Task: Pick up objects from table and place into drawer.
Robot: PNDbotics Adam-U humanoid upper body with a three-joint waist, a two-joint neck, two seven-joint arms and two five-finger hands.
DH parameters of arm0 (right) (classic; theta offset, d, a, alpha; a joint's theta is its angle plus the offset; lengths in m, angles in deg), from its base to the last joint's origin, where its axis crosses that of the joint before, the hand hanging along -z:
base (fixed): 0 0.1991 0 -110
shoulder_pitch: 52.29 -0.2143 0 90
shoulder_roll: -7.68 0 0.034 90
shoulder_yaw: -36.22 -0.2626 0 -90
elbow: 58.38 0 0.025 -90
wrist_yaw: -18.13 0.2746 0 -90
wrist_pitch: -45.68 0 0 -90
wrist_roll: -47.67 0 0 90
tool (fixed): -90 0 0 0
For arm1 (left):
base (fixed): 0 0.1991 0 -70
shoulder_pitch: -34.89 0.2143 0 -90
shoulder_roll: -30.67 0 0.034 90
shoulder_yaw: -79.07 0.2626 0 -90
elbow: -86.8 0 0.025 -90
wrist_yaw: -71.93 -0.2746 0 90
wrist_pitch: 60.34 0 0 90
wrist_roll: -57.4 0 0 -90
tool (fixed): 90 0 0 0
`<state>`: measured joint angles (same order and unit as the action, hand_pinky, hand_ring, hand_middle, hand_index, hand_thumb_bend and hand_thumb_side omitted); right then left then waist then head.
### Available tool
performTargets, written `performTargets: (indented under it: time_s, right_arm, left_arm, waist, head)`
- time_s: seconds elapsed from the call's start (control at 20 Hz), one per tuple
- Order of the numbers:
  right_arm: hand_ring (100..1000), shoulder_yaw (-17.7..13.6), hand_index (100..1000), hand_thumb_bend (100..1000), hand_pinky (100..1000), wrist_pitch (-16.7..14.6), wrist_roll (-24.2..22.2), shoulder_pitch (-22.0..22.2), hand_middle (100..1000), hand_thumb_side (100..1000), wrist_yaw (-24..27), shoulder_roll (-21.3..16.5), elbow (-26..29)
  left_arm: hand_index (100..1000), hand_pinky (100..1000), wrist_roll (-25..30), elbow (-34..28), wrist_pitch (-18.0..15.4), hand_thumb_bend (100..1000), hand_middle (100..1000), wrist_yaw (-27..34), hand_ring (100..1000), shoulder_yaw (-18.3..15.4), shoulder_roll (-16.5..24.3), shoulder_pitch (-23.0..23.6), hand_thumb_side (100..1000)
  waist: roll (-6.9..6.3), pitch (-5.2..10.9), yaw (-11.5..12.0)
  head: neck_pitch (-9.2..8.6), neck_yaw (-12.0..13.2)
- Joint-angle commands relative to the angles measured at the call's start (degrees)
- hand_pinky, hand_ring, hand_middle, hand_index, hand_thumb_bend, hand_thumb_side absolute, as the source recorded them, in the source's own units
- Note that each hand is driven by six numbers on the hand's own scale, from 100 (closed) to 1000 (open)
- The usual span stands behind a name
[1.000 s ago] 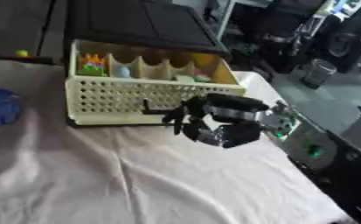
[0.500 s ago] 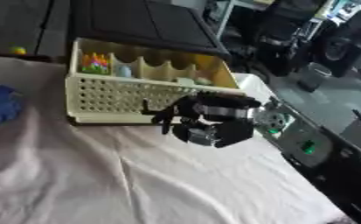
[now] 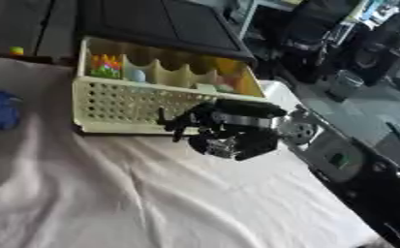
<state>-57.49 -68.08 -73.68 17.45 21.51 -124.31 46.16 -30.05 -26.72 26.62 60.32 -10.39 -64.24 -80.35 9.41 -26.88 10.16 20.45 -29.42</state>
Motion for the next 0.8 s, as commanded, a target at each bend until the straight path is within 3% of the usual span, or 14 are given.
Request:
performTargets:
  time_s: [0.05, 0.45, 0.8]
  right_arm:
    - [317, -0.45, 948, 100, 262, -0.02, 0.45, -0.37, 783, 1000, -0.62, -0.93, -0.42]
    - [331, -2.51, 960, 100, 263, -1.7, 2.96, 4.4, 825, 1000, -2.45, -0.54, 2.42]
    - [336, -3.94, 962, 100, 263, -2.17, 6.41, 5.79, 842, 1000, -3.95, -1.77, 4.8]
  left_arm:
    - [960, 451, 0.36, -1.07, -0.09, 160, 605, -0.18, 570, 0.05, 0.03, -0.61, 995]
    - [961, 452, 0.66, -1.07, -0.19, 159, 604, -0.45, 568, -0.02, -0.06, -0.55, 998]
    - [961, 454, 0.84, -1.07, 0.01, 161, 604, -0.63, 568, -0.17, -0.08, -0.04, 1000]
  waist:
    - [-0.2, 0.7, 0.16]
    - [-0.08, -0.04, -0.08]
    - [-0.16, 0.11, -1.1]
  head:
    - [-0.99, -0.34]
    - [-1.56, -0.41]
    - [-1.01, -0.11]
